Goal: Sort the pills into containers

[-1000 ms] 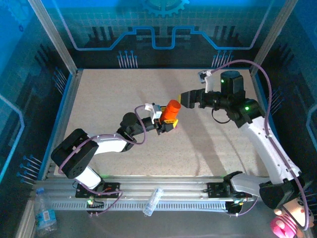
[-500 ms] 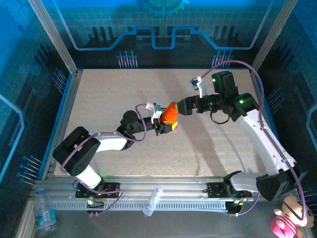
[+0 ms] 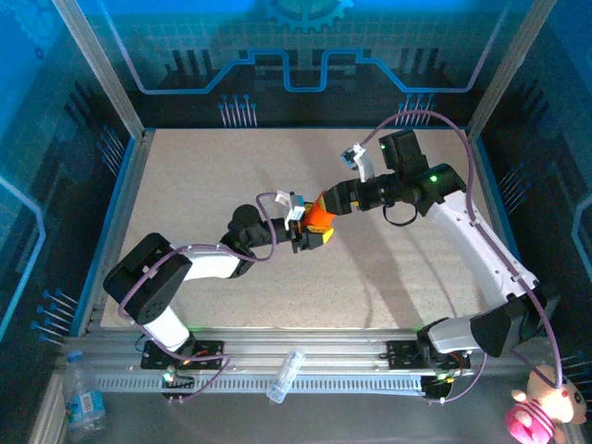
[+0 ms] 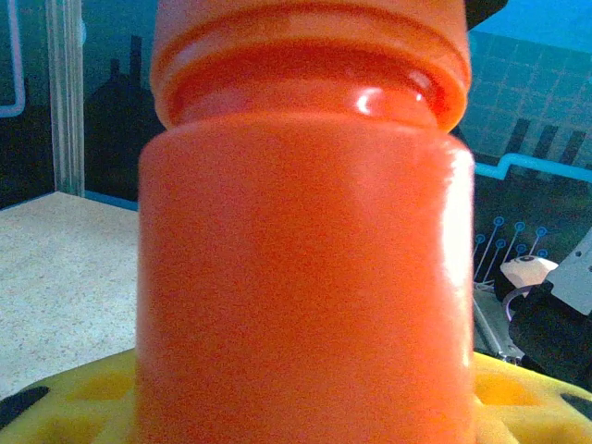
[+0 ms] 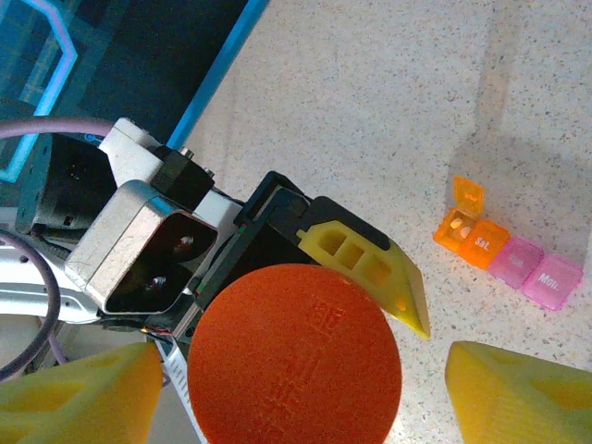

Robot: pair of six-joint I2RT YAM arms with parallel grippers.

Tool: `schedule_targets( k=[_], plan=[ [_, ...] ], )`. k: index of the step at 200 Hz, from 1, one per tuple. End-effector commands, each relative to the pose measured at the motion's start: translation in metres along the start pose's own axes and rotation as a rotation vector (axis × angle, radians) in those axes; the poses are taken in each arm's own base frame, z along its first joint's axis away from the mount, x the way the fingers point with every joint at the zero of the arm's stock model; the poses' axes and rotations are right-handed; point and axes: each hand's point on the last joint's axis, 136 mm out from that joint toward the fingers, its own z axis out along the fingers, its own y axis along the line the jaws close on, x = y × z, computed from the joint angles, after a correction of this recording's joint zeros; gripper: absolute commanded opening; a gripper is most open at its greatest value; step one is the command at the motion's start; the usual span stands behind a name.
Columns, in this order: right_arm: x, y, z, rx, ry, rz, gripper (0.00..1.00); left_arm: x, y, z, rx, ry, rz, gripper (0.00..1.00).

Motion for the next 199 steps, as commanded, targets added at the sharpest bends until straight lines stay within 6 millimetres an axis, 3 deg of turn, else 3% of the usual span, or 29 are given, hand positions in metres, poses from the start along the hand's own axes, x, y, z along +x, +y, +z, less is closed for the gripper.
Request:
schedule_targets(
  k=[1, 43, 81, 160, 199],
  plan=[
    [-0.003, 0.010, -0.003, -0.018, 0.002, -0.026, 0.72, -0.017, -0.003, 0.003, 0.034, -0.045, 0.034, 0.00],
    [0.002, 0.009, 0.002, -0.018, 0.024, -0.019, 0.47, -0.015, -0.002, 0.003, 0.032, -0.039, 0.028, 0.00],
    [0.013, 0.002, 0.012, 0.039, 0.058, -0.004, 0.45, -0.014, 0.005, 0.003, -0.015, -0.008, 0.040, 0.00],
    [0.035, -0.032, 0.064, 0.161, 0.025, 0.230, 0.43, -0.028, 0.019, 0.000, -0.115, -0.040, 0.092, 0.00],
    [0.036, -0.046, 0.069, 0.243, -0.033, 0.325, 0.43, -0.027, 0.022, 0.001, -0.136, -0.026, 0.111, 0.00]
  ],
)
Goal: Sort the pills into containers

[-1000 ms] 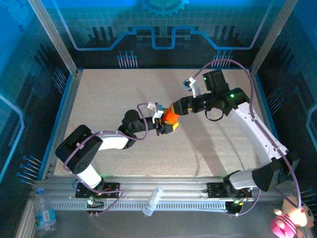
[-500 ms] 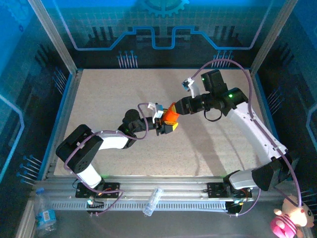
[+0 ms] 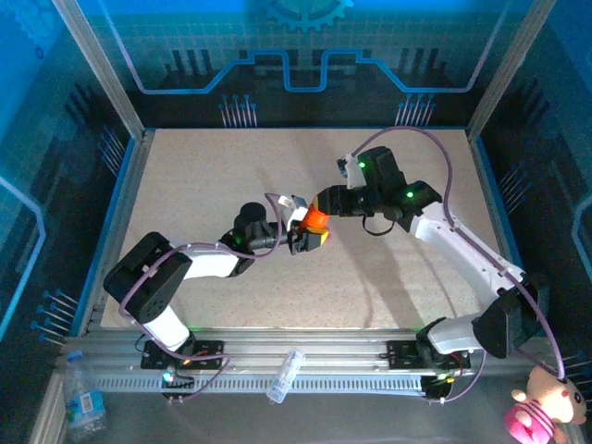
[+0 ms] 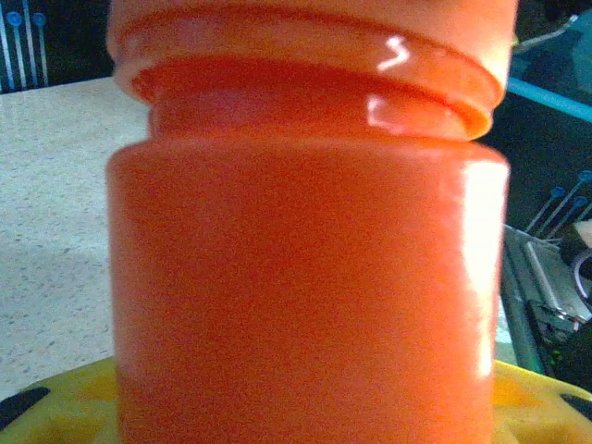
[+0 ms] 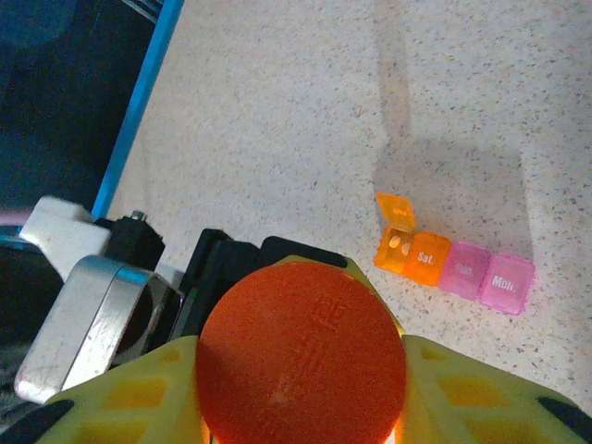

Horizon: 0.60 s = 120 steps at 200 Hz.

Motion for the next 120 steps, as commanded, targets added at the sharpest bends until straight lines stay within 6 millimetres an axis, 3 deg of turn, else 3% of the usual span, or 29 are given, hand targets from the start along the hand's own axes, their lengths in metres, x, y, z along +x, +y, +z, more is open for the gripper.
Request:
schedule_targets(
  k=[1, 87, 120],
  plan=[
    [0.034, -0.008, 0.019, 0.058, 0.084, 0.118, 0.43, -0.074, -0.019, -0.005, 0.017, -0.213, 0.193, 0.00],
    [0.007, 0.008, -0.002, 0.051, 0.052, 0.060, 0.52, -0.062, -0.014, -0.005, -0.004, -0.194, 0.183, 0.00],
    [0.000, 0.013, -0.019, 0.006, 0.019, 0.062, 0.76, -0.062, -0.012, -0.005, -0.009, -0.199, 0.178, 0.00]
  ],
)
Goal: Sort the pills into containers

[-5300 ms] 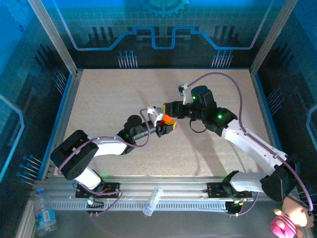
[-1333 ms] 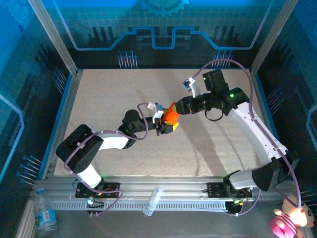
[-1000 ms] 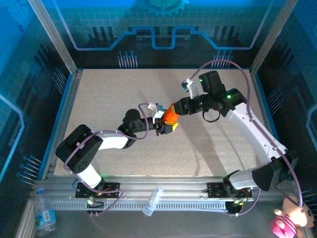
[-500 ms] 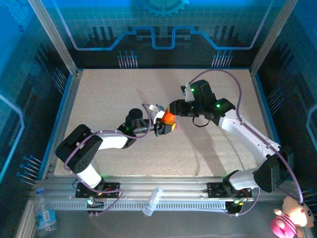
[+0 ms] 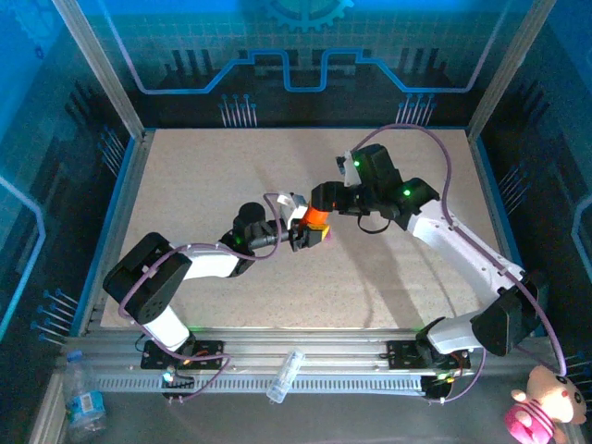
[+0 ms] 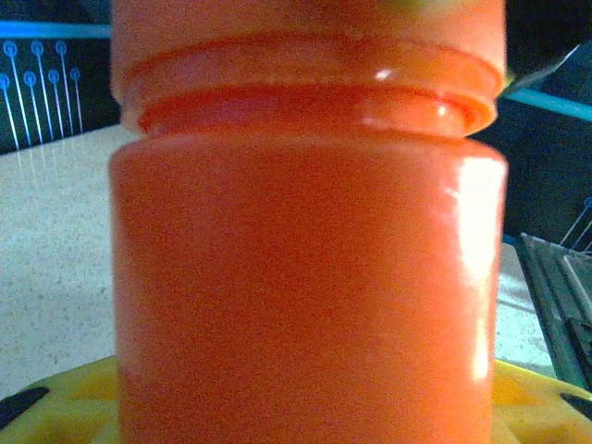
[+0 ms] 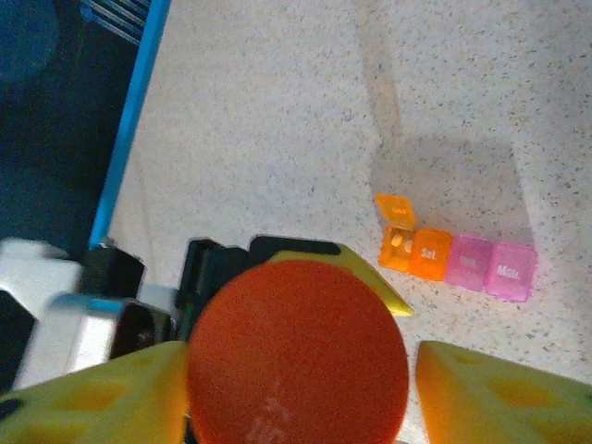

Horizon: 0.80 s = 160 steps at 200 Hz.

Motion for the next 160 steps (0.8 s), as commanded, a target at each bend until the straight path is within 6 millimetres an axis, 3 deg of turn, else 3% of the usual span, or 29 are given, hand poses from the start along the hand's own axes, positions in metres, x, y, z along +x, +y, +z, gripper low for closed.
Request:
schedule_targets(
  k=[1, 48, 89, 121, 160],
  plan=[
    [0.004, 0.006, -0.016, -0.034, 0.018, 0.001, 0.77, -0.046, -0.010, -0.002, 0.019, -0.136, 0.087, 0.00],
    [0.004, 0.022, -0.062, -0.119, -0.041, -0.074, 0.92, -0.045, -0.011, -0.003, 0.026, -0.133, 0.087, 0.00],
    [0.014, 0.035, -0.097, -0.221, -0.041, -0.227, 0.92, -0.043, -0.020, -0.004, 0.080, -0.122, 0.098, 0.00],
    [0.011, 0.028, -0.092, -0.182, 0.049, -0.326, 0.90, -0.039, -0.032, -0.005, 0.156, -0.091, 0.083, 0.00],
    [0.005, 0.014, -0.067, -0.138, 0.161, -0.390, 0.88, -0.039, -0.042, -0.008, 0.204, -0.069, 0.062, 0.00]
  ],
)
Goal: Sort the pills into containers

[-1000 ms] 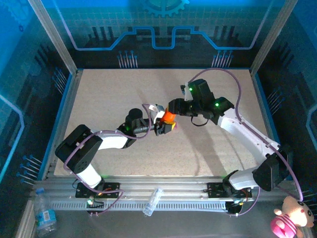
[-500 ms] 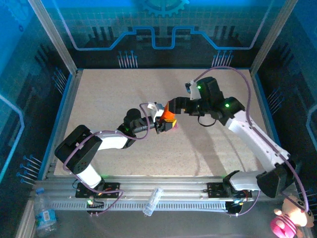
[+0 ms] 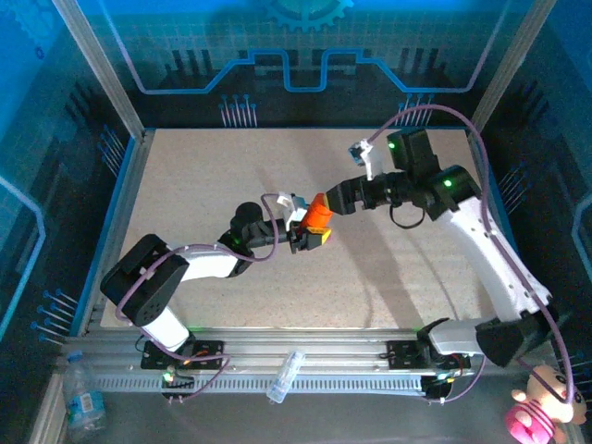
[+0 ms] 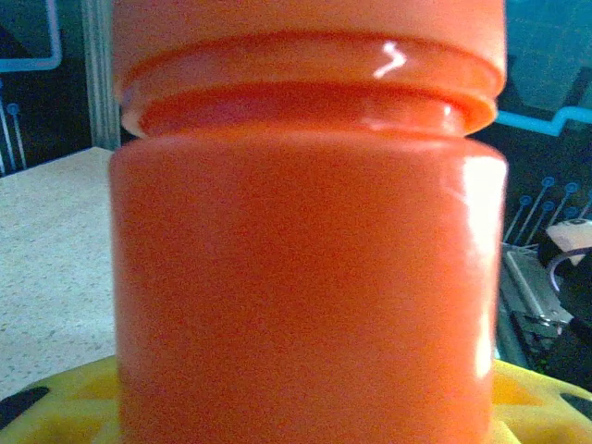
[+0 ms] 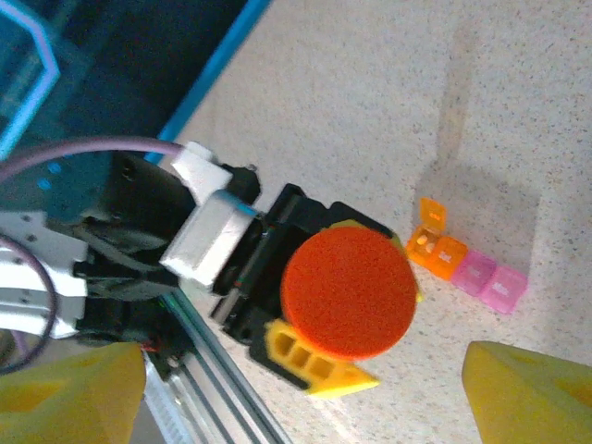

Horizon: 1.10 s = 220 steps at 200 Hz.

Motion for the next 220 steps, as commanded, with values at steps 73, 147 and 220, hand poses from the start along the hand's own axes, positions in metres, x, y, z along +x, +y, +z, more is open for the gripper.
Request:
schedule_targets(
  k=[73, 147, 220],
  plan=[
    [0.017, -0.004, 0.023, -0.068, 0.161, -0.065, 0.83, -0.027, -0.023, -0.002, 0.114, -0.027, 0.022, 0.00],
    [0.021, -0.001, 0.033, -0.089, 0.177, -0.061, 0.75, -0.025, -0.023, -0.001, 0.118, -0.022, 0.012, 0.00],
    [0.023, 0.001, 0.039, -0.105, 0.183, -0.054, 0.60, -0.027, -0.022, 0.000, 0.117, -0.026, 0.006, 0.00]
  ],
)
